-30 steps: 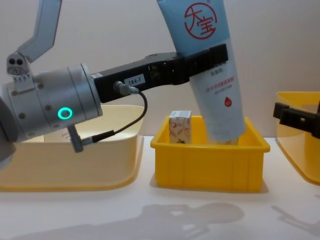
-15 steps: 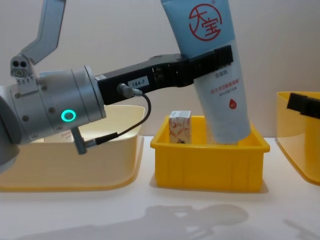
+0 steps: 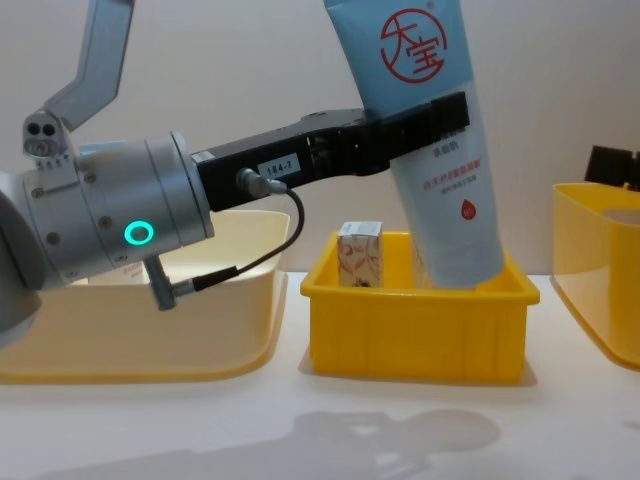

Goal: Bimanual collaborative sorting of washing and personal care products

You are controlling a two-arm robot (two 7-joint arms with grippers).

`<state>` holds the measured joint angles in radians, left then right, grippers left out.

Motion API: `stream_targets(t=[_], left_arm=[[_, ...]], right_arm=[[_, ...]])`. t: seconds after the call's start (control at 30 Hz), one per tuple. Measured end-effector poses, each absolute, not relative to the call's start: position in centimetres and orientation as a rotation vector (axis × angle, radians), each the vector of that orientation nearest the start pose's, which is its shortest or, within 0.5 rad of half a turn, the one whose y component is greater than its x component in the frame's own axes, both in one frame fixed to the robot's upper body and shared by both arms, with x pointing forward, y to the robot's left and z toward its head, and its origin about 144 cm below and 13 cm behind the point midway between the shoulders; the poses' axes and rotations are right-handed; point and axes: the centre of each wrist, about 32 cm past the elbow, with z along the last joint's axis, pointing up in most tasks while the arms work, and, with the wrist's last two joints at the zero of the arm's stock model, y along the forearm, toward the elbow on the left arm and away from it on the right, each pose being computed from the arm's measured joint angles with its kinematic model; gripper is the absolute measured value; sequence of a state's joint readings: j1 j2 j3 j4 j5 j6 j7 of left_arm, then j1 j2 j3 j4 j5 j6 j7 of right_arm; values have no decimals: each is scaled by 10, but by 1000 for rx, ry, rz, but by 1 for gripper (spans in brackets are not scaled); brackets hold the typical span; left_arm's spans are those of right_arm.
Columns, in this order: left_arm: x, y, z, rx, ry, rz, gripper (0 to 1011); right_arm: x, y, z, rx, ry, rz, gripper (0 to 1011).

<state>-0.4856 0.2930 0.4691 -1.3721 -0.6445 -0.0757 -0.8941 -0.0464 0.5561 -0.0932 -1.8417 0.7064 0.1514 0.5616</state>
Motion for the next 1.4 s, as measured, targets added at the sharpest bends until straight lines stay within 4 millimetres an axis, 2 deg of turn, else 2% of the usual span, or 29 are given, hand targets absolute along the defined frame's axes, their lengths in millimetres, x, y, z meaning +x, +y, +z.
stream_targets(t=[0.9, 1.4], left_arm=[[565, 193, 1232, -264, -82, 288, 292], [565, 193, 1232, -264, -82, 289, 292]], right_arm=[[485, -304, 1252, -13, 39, -588, 1002], [517, -283, 1255, -91, -28, -534, 1002]])
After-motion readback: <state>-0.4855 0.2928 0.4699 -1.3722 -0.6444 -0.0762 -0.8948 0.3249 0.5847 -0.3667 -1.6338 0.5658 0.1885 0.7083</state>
